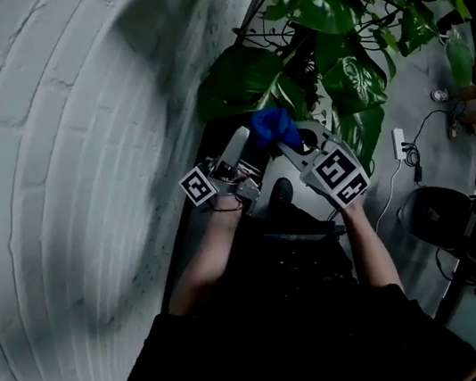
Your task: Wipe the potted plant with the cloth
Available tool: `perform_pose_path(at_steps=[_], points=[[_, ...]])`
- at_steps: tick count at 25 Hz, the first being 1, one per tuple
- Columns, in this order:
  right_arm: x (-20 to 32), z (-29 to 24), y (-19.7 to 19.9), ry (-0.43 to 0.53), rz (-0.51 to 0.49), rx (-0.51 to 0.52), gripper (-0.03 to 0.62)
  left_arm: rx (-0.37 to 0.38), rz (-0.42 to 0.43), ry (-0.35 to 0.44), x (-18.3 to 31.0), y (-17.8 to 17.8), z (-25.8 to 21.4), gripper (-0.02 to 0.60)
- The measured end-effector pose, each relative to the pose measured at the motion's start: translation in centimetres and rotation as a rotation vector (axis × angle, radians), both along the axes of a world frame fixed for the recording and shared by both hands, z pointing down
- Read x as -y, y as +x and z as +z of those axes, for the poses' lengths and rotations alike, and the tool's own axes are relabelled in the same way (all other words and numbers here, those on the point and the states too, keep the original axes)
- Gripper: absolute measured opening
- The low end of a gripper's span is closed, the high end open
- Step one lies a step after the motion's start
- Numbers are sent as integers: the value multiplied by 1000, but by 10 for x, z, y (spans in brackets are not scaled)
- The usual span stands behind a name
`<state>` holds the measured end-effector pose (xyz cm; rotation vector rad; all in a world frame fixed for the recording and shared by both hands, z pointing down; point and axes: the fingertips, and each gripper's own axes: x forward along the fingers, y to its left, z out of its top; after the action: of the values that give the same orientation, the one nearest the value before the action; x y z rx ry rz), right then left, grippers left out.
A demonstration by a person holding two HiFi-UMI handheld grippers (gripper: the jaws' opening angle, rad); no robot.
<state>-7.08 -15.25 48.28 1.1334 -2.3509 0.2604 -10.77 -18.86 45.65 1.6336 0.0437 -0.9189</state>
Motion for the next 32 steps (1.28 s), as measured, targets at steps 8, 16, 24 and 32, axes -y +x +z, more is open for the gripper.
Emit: perform_pose_path(at_steps=[8, 16, 24, 32], points=[[-41, 36, 2, -64, -28, -15, 49, -14, 1, -15, 1, -4, 5, 296], [-87, 33, 29, -99, -27, 61, 51, -18, -12, -23, 3, -5, 6, 296], [-69, -68, 57, 85, 15, 26, 49, -23, -5, -10, 3, -5, 2, 296], [-23, -130, 26, 231, 52, 47, 49, -15, -11, 14, 1, -5, -6, 296]])
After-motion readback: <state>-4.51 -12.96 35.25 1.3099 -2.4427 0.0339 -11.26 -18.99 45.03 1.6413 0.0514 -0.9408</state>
